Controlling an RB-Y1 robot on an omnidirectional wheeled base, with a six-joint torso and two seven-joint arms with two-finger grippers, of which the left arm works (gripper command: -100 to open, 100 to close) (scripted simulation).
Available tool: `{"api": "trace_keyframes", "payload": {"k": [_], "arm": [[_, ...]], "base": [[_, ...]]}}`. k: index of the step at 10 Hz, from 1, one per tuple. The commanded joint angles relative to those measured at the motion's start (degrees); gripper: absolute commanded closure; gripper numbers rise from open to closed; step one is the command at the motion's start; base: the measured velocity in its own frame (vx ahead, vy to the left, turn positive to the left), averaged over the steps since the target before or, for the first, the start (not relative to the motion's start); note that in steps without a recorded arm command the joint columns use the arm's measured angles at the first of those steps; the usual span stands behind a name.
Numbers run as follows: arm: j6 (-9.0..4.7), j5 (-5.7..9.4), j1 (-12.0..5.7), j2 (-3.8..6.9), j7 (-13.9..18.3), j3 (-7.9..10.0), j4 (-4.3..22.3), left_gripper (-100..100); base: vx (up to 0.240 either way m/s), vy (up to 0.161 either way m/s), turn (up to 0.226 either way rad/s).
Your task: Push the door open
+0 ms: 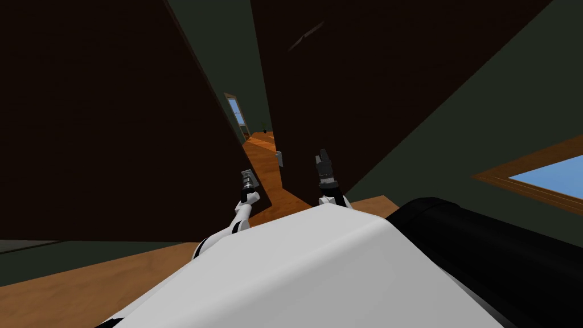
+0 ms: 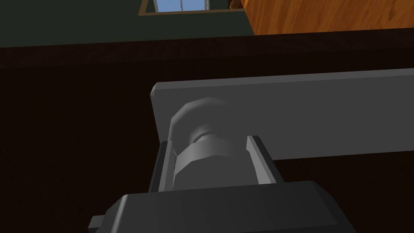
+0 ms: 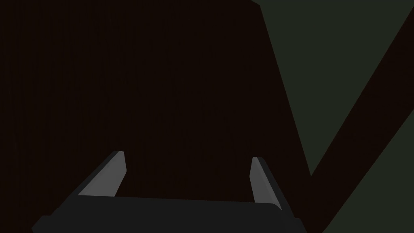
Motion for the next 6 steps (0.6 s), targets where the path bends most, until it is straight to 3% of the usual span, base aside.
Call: {"api": "trace_keyframes", "payload": {"k": [1, 2, 4, 6], "arm": [[-0.08, -0.01, -0.07, 0.01, 0.0, -0.02, -0.1, 100], [-0.08, -0.01, -0.07, 0.01, 0.0, -0.02, -0.1, 100], [-1.22, 1.34, -0.24, 0.61, -2.3, 3.61, -0.1, 100], [-1.92, 2.08, -0.41, 0.93, -3.6, 5.62, -0.2, 100]], "base": [[-0.006, -0.001, 0.001], [0.000, 0.000, 0.000], [0.052, 0.054, -0.260], [0.086, 0.084, -0.183]]}}
